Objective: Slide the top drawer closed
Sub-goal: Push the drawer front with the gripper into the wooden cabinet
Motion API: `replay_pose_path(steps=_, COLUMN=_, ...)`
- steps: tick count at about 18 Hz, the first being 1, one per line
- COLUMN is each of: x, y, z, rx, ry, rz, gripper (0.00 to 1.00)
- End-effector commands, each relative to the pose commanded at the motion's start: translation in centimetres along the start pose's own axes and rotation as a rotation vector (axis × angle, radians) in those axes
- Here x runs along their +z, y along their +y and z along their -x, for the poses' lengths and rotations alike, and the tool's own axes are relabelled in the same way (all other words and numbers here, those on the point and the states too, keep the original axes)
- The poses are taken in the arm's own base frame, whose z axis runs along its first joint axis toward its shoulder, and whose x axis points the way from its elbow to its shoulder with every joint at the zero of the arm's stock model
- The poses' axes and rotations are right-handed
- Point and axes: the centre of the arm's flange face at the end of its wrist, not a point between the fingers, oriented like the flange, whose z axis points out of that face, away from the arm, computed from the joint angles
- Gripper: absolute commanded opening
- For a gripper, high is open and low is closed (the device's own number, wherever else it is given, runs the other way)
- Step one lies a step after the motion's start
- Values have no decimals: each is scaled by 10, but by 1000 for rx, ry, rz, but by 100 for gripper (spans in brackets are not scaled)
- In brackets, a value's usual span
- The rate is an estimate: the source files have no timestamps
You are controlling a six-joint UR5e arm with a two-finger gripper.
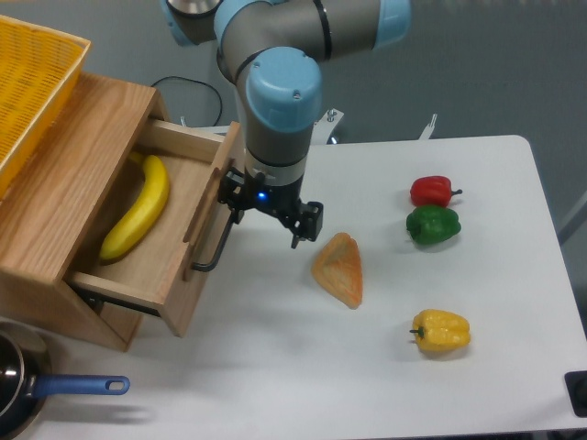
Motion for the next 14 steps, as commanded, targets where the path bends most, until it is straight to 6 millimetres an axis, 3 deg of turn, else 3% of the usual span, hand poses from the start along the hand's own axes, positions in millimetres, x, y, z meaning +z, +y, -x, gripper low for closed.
replay_pose_path(steps=14, x=4, y=-21, z=-52, rx=22, ry=9, rz=7, gripper=100)
